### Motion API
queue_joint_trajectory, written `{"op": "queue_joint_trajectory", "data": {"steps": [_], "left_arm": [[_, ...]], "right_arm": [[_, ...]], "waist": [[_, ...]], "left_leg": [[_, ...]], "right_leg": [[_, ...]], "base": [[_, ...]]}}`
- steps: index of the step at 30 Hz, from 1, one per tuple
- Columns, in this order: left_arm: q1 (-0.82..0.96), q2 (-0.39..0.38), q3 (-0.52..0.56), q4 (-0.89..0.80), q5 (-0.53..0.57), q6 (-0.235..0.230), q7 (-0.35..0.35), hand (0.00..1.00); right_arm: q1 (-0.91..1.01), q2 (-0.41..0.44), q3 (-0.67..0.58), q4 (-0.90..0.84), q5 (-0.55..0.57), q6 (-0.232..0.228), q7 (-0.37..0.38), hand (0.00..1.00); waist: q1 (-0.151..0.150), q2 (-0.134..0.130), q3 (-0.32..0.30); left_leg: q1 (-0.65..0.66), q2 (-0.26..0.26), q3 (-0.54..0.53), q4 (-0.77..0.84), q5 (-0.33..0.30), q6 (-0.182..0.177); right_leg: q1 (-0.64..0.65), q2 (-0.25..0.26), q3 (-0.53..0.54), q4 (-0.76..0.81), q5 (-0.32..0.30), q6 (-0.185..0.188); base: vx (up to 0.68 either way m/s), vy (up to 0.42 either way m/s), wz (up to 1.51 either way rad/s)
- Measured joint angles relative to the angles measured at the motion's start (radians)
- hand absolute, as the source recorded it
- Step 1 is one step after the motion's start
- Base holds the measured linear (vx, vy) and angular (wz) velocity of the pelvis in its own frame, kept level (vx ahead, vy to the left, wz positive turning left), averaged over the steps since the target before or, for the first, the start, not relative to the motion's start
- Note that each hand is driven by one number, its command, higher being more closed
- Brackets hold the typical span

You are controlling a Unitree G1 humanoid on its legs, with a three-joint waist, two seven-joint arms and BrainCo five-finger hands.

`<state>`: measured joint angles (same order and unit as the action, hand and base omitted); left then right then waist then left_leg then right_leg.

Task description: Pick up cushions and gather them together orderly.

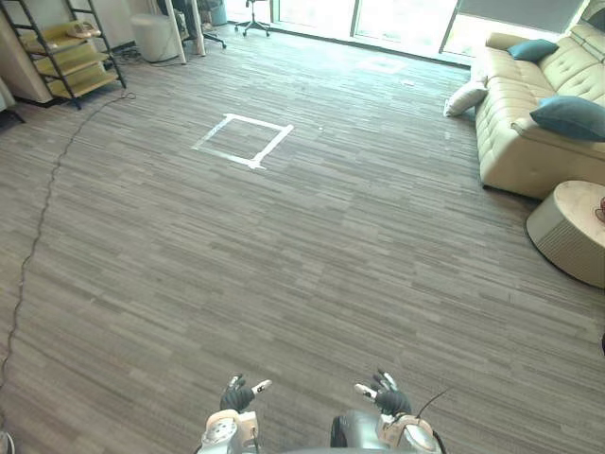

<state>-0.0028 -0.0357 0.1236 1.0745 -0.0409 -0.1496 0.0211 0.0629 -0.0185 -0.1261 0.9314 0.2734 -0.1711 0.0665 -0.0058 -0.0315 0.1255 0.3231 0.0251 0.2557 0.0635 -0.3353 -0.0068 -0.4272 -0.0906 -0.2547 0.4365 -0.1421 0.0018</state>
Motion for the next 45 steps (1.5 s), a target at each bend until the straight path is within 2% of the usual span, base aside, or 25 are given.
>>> {"op": "queue_joint_trajectory", "data": {"steps": [2, 4, 5, 6, 8, 12, 14, 15, 16, 17, 18, 20, 21, 22, 23, 26, 27, 30, 33, 34, 35, 37, 40, 42, 45], "left_arm": [[0.014, -0.013, 0.027, -0.004, 0.002, 0.004, -0.005, 0.00], [-0.001, -0.020, 0.061, -0.004, 0.002, 0.003, -0.006, 0.00], [-0.004, -0.029, 0.097, -0.005, 0.002, 0.004, -0.006, 0.00], [0.006, -0.027, 0.119, -0.016, -0.001, 0.004, -0.007, 0.00], [0.009, -0.016, 0.134, -0.051, -0.001, 0.002, -0.005, 0.00], [0.014, 0.001, 0.118, -0.114, -0.003, -0.017, -0.004, 0.00], [0.016, 0.000, 0.112, -0.122, -0.004, -0.022, -0.003, 0.00], [0.026, 0.001, 0.091, -0.118, -0.004, -0.021, 0.001, 0.00], [0.032, 0.008, 0.079, -0.115, -0.004, -0.023, 0.002, 0.00], [0.037, 0.034, 0.063, -0.101, -0.004, -0.021, 0.002, 0.00], [0.036, 0.043, 0.064, -0.102, -0.002, -0.019, 0.003, 0.00], [0.034, 0.050, 0.064, -0.097, -0.002, -0.020, 0.003, 0.00], [0.029, 0.056, 0.064, -0.082, -0.002, -0.015, 0.003, 0.00], [0.027, 0.054, 0.060, -0.074, -0.002, -0.010, 0.003, 0.00], [0.028, 0.054, 0.051, -0.068, -0.002, -0.010, 0.003, 0.00], [0.025, 0.028, 0.028, -0.056, -0.001, 0.002, 0.004, 0.00], [0.023, 0.028, 0.028, -0.050, -0.001, 0.004, 0.004, 0.00], [0.011, 0.018, -0.002, -0.038, 0.000, 0.010, 0.003, 0.00], [0.003, 0.010, -0.032, -0.036, 0.001, 0.009, -0.002, 0.00], [0.008, -0.003, -0.031, -0.023, 0.007, 0.009, -0.004, 0.00], [0.009, -0.017, -0.024, -0.018, 0.014, 0.009, -0.004, 0.00], [0.013, -0.019, -0.021, -0.017, 0.020, 0.010, -0.006, 0.00], [0.022, -0.021, 0.060, -0.024, 0.019, 0.009, -0.005, 0.00], [0.024, -0.017, 0.087, -0.043, 0.019, 0.008, -0.004, 0.00], [0.027, -0.015, 0.086, -0.088, 0.018, 0.003, -0.004, 0.00]], "right_arm": [[0.002, -0.025, 0.008, 0.011, -0.001, 0.009, -0.001, 0.00], [-0.006, -0.042, 0.012, 0.007, -0.003, 0.013, 0.000, 0.00], [-0.010, -0.045, 0.015, -0.007, -0.009, 0.013, 0.002, 0.00], [-0.024, -0.042, 0.019, 0.000, -0.010, 0.015, 0.001, 0.00], [-0.039, -0.017, 0.056, 0.018, -0.009, 0.022, -0.004, 0.00], [-0.044, 0.029, 0.074, 0.030, 0.003, 0.023, -0.007, 0.00], [-0.038, 0.035, 0.077, 0.027, 0.003, 0.023, -0.012, 0.00], [-0.026, 0.026, 0.085, 0.028, 0.002, 0.023, -0.015, 0.00], [-0.020, 0.017, 0.092, 0.039, 0.002, 0.024, -0.017, 0.00], [-0.016, 0.033, 0.094, 0.074, 0.001, 0.030, -0.020, 0.00], [0.004, 0.050, 0.095, 0.064, 0.001, 0.030, -0.021, 0.00], [0.019, 0.048, 0.096, 0.062, 0.000, 0.031, -0.020, 0.00], [0.017, 0.050, 0.096, 0.062, -0.001, 0.031, -0.020, 0.00], [0.015, 0.049, 0.099, 0.060, -0.013, 0.031, -0.014, 0.00], [0.016, 0.048, 0.100, 0.054, -0.023, 0.029, -0.011, 0.00], [0.024, 0.028, 0.097, -0.018, -0.039, 0.021, -0.003, 0.00], [0.019, 0.029, 0.096, -0.018, -0.039, 0.021, -0.003, 0.00], [-0.002, 0.012, 0.089, -0.022, -0.039, 0.010, 0.001, 0.00], [-0.011, -0.001, 0.077, -0.014, -0.038, 0.004, 0.001, 0.00], [-0.013, -0.008, 0.076, -0.012, -0.039, 0.006, 0.000, 0.00], [-0.025, -0.021, 0.076, -0.003, -0.040, 0.011, -0.001, 0.00], [-0.037, -0.028, 0.064, 0.001, -0.040, 0.023, -0.003, 0.00], [-0.032, -0.023, 0.094, 0.003, -0.040, 0.025, -0.001, 0.00], [-0.040, 0.007, 0.107, 0.016, -0.038, 0.027, -0.003, 0.00], [-0.044, 0.019, 0.129, 0.043, -0.037, 0.037, -0.008, 0.00]], "waist": [[-0.012, 0.011, -0.004], [-0.004, 0.058, 0.005], [-0.002, 0.084, 0.019], [0.010, 0.096, 0.037], [0.029, 0.083, 0.055], [0.065, 0.037, 0.048], [0.070, 0.042, 0.045], [0.074, 0.058, 0.033], [0.078, 0.056, 0.020], [0.066, 0.015, -0.028], [0.062, -0.022, -0.048], [0.063, -0.043, -0.046], [0.063, -0.054, -0.039], [0.062, -0.050, -0.036], [0.061, -0.044, -0.033], [0.055, 0.010, -0.019], [0.056, 0.002, -0.016], [0.025, -0.004, -0.004], [0.006, -0.002, -0.004], [0.002, 0.020, -0.013], [0.005, 0.040, -0.016], [0.005, 0.060, -0.001], [0.011, 0.096, 0.000], [0.018, 0.090, 0.015], [0.051, 0.078, 0.020]], "left_leg": [[0.022, 0.026, -0.038, 0.098, 0.000, -0.001], [-0.081, 0.083, -0.085, 0.404, 0.054, -0.044], [-0.186, 0.108, -0.130, 0.662, 0.217, -0.084], [-0.288, 0.133, -0.152, 0.901, 0.261, -0.122], [-0.379, 0.136, -0.143, 1.070, 0.208, -0.083], [-0.628, 0.136, -0.043, 0.866, 0.112, -0.036], [-0.672, 0.109, -0.046, 0.505, 0.136, -0.030], [-0.677, 0.100, -0.098, 0.298, 0.198, -0.057], [-0.681, 0.089, -0.118, 0.314, 0.276, -0.078], [-0.685, 0.032, -0.114, 0.322, 0.293, -0.050], [-0.673, 0.011, -0.075, 0.335, 0.261, -0.013], [-0.628, -0.019, -0.049, 0.366, 0.205, 0.014], [-0.555, -0.039, -0.029, 0.361, 0.169, 0.036], [-0.476, -0.052, -0.017, 0.348, 0.146, 0.057], [-0.441, -0.055, -0.017, 0.336, 0.144, 0.061], [-0.222, -0.042, -0.017, 0.182, 0.065, 0.046], [-0.198, -0.045, -0.008, 0.169, 0.060, 0.042], [-0.079, -0.020, -0.027, 0.122, -0.007, 0.043], [-0.005, -0.006, -0.064, 0.074, -0.053, 0.023], [0.029, 0.012, -0.090, 0.064, -0.052, 0.017], [0.027, 0.032, -0.108, 0.094, -0.041, 0.016], [-0.028, 0.046, -0.179, 0.320, 0.042, -0.020], [-0.232, 0.094, -0.247, 0.812, 0.250, -0.168], [-0.364, 0.124, -0.204, 1.024, 0.230, -0.115], [-0.518, 0.144, -0.108, 1.001, 0.152, -0.065]], "right_leg": [[0.015, 0.027, 0.036, 0.071, 0.062, -0.096], [0.080, 0.052, 0.016, 0.081, -0.006, -0.099], [0.145, 0.080, 0.028, 0.054, -0.043, -0.101], [0.241, 0.117, 0.064, 0.000, -0.061, -0.114], [0.402, 0.136, 0.126, -0.088, -0.079, -0.129], [0.639, 0.082, 0.225, -0.274, -0.107, -0.090], [0.715, 0.040, 0.269, -0.311, -0.144, -0.060], [0.743, 0.034, 0.306, -0.311, -0.173, -0.053], [0.750, 0.030, 0.330, -0.308, -0.186, -0.053], [0.736, -0.020, 0.356, -0.271, -0.186, -0.052], [0.680, -0.060, 0.386, -0.162, -0.164, -0.020], [0.634, -0.083, 0.427, 0.009, -0.111, 0.059], [0.567, -0.082, 0.470, 0.233, -0.022, 0.120], [0.482, -0.061, 0.495, 0.470, 0.035, 0.197], [0.444, -0.056, 0.484, 0.556, 0.042, 0.207], [0.197, -0.044, 0.313, 0.751, -0.034, 0.123], [0.158, -0.048, 0.286, 0.739, -0.049, 0.112], [0.056, -0.039, 0.094, 0.406, -0.108, 0.059], [0.027, -0.024, 0.056, 0.039, 0.024, 0.019], [0.033, 0.004, 0.065, 0.054, 0.090, -0.037], [0.032, 0.011, 0.058, 0.097, 0.052, -0.058], [0.080, 0.002, 0.042, 0.168, -0.034, -0.078], [0.247, 0.056, 0.035, 0.045, -0.076, -0.094], [0.405, 0.088, 0.071, -0.070, -0.102, -0.102], [0.558, 0.085, 0.124, -0.180, -0.126, -0.088]], "base": [[0.81, -0.130, 0.33], [0.83, -0.157, -0.06], [0.98, -0.109, -0.50], [0.81, -0.082, -0.67], [0.85, 0.011, -0.87], [0.70, 0.093, -0.91], [0.73, 0.256, -0.93], [0.57, 0.290, -0.70], [0.91, 0.478, -0.75], [0.92, 0.467, -0.40], [0.92, 0.446, -0.26], [0.58, 0.270, -0.17], [0.63, 0.290, -0.30], [0.58, 0.267, -0.30], [0.46, 0.200, -0.32], [0.44, 0.142, -0.43], [0.41, 0.049, -0.35], [0.42, -0.041, 0.11], [0.55, -0.131, 0.45], [0.69, -0.162, 0.27], [0.70, -0.170, 0.16], [0.73, -0.239, 0.12], [0.71, -0.160, -0.05], [0.62, -0.074, -0.26], [0.39, -0.004, -0.51]]}}
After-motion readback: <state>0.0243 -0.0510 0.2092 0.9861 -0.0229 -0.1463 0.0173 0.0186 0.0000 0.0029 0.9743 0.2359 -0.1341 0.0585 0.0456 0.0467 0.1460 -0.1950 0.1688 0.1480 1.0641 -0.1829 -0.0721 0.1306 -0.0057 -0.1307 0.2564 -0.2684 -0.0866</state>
